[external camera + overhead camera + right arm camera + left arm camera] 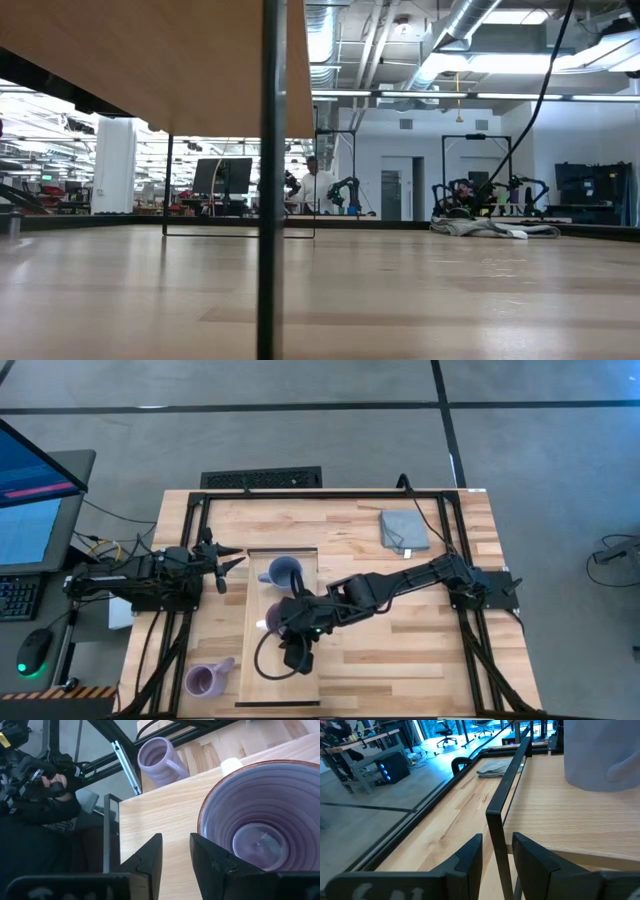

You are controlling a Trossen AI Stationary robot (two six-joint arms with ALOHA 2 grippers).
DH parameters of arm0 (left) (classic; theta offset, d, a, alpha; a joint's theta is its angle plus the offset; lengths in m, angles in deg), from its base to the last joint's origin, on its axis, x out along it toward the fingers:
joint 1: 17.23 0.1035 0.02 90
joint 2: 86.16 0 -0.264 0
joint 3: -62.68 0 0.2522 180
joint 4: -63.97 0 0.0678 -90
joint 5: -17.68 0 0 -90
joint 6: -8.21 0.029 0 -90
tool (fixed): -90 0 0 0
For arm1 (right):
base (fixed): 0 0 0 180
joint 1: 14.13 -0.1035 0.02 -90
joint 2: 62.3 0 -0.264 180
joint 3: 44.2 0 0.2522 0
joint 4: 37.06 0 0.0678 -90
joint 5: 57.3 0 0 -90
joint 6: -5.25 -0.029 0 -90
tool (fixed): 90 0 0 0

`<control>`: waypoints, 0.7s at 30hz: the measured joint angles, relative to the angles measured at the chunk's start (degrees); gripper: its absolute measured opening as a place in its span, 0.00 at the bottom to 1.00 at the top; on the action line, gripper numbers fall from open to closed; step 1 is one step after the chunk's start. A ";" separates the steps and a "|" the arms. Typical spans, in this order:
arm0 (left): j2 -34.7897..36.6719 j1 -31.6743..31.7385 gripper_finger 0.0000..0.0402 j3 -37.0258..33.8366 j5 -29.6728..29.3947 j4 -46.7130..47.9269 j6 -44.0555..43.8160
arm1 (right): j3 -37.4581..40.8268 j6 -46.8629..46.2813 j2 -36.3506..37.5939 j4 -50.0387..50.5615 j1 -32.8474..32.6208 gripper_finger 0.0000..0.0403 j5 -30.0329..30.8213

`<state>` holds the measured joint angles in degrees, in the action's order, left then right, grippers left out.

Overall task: Stack small to large cups/mugs on shelf
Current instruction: Put the purple patterned mug on the shelf

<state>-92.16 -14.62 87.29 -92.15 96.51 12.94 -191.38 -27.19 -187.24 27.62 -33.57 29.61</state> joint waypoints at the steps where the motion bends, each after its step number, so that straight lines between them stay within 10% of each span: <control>1: -0.01 -0.01 0.24 0.00 0.00 0.00 0.00 | 0.00 0.02 0.00 0.00 0.02 0.30 0.06; 21: -0.01 -0.01 0.24 0.00 0.00 0.22 -0.02 | 0.00 4.74 -0.02 -3.12 -0.12 0.30 0.15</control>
<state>-92.17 -14.62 87.29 -92.15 96.73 12.92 -191.38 -22.45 -187.26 24.50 -33.69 29.76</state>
